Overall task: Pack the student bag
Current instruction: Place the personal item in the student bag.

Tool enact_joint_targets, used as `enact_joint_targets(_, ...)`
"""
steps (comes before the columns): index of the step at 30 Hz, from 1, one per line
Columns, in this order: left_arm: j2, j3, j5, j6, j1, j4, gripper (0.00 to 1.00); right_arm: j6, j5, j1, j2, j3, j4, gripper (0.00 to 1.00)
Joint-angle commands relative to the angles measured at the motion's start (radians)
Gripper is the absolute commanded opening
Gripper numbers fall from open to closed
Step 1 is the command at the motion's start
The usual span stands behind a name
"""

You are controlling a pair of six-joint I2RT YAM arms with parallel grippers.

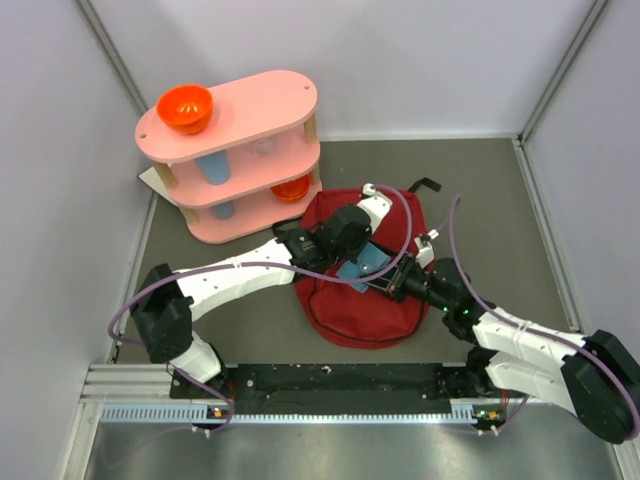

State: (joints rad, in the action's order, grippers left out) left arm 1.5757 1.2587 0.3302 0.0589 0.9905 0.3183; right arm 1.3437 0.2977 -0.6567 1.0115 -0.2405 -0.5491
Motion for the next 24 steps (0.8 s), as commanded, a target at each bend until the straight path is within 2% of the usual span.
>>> enact_joint_targets(1, 0.001, 0.082, 0.015, 0.024, 0.007, -0.056, 0.00, -0.018, -0.011, 0.002, -0.039, 0.015, 0.003, 0.00)
enact_joint_targets(11, -0.020, 0.059, -0.034, 0.032, 0.007, -0.064, 0.00, -0.041, -0.034, 0.009, 0.051, -0.040, -0.038, 0.00)
enact_joint_targets(20, -0.077, -0.008, -0.077, 0.025, 0.007, -0.076, 0.00, 0.015, -0.008, 0.049, 0.255, -0.108, -0.314, 0.00)
enact_joint_targets(24, -0.095, -0.031, -0.088, 0.032, 0.007, -0.073, 0.00, 0.046, -0.022, 0.077, 0.234, -0.109, -0.328, 0.00)
